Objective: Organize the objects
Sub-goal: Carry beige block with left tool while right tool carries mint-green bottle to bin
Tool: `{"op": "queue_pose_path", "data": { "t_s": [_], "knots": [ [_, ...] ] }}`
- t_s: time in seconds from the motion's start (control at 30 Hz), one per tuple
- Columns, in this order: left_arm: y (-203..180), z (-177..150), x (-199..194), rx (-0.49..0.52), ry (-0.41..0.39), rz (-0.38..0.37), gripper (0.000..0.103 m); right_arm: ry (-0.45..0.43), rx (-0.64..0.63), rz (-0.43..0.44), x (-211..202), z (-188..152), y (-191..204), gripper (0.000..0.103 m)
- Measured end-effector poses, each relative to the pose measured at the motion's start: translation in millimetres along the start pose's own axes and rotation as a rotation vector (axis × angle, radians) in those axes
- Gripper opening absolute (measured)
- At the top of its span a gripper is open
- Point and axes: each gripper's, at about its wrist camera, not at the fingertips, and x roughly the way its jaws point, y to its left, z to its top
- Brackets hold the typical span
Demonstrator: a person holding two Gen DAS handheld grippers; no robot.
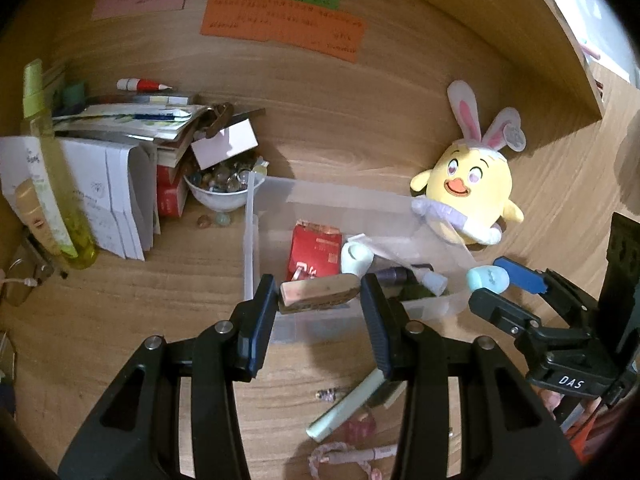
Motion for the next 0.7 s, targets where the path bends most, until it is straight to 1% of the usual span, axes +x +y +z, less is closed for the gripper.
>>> {"op": "queue_pose_path", "data": {
  "t_s": [0.23,0.33,0.53,0.7],
  "knots": [
    [0.6,14.0,14.8,0.016,0.011,0.001,0.042,-0.008,-0.009,-0.025,14.0,16.4,-2.9,0.071],
    [1.2,18.6,22.1,0.022,0.021,-0.009,0.042,0.000,-0.006,-0.041,23.5,21.9,-5.2,0.071],
    [2.9,22.4,45.0,0.021,0.071,-0.024,0.042,0.046,0.015,-0.040,47.7,21.6,-12.7,0.071],
    [1.4,19.5,63.7,0.029,0.110,-0.011,0.042,0.085,0.022,-0.026,64.3,15.4,-16.0,0.071]
  ]
}}
